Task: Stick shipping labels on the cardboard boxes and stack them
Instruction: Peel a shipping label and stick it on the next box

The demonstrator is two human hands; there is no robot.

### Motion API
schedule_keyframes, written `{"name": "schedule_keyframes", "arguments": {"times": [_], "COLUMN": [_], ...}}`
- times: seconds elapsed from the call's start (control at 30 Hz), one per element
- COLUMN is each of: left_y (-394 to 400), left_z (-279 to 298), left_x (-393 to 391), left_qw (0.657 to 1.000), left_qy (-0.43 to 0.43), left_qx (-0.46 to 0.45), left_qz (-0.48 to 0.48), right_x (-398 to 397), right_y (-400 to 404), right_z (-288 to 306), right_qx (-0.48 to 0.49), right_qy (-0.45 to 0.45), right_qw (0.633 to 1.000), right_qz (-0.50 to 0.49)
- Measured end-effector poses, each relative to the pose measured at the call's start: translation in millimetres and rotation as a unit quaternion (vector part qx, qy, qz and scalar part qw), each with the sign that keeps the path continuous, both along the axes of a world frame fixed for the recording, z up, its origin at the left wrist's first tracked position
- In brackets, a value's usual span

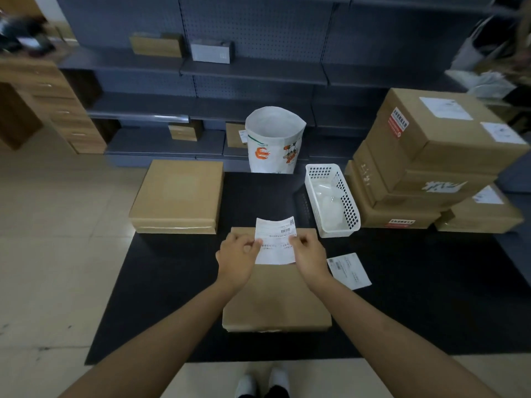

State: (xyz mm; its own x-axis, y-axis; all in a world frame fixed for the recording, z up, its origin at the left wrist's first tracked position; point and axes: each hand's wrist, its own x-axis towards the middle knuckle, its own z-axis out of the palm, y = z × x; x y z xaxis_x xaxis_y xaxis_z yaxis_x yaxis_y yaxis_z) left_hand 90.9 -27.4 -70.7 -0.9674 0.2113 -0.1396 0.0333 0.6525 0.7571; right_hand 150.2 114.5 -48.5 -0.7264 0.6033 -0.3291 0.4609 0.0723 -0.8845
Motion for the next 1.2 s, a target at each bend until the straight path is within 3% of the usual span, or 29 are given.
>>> {"name": "schedule_keyframes", "arguments": {"times": [0.1, 0.23, 0.43, 0.6, 0.93, 1.07, 1.2], "left_y": [-0.4, 6.6, 12.4, 12.0, 10.8, 11.0, 14.9], "left_z": [-4.3, -20.0, -48.5, -64.3, -76.0, -75.4, -76.7], "left_x": [5.4, 6.3, 8.5, 14.3, 15.9, 18.0, 21.8], "left_qw": [0.999, 0.991, 0.974, 0.965, 0.941, 0.953, 0.933], "left_qy": [0.034, 0.063, 0.066, 0.079, 0.129, 0.191, 0.215], "left_qx": [-0.037, -0.103, -0.202, -0.229, -0.292, -0.227, -0.186], "left_qz": [-0.019, -0.052, -0.083, -0.098, -0.114, -0.065, -0.222], "right_x": [8.0, 11.3, 15.8, 18.8, 20.1, 20.0, 15.8], "right_y": [7.2, 18.5, 21.1, 21.7, 10.9, 8.3, 3.7], "right_z": [-9.7, -32.5, -67.2, -82.7, -90.3, -90.7, -91.3], "right_qx": [0.144, 0.260, 0.265, 0.271, 0.415, 0.455, 0.465], "right_qy": [-0.041, -0.093, -0.136, -0.145, -0.176, -0.147, -0.038], "right_qw": [0.988, 0.957, 0.945, 0.941, 0.880, 0.869, 0.859], "right_qz": [0.048, 0.088, 0.135, 0.143, 0.150, 0.123, 0.212]}}
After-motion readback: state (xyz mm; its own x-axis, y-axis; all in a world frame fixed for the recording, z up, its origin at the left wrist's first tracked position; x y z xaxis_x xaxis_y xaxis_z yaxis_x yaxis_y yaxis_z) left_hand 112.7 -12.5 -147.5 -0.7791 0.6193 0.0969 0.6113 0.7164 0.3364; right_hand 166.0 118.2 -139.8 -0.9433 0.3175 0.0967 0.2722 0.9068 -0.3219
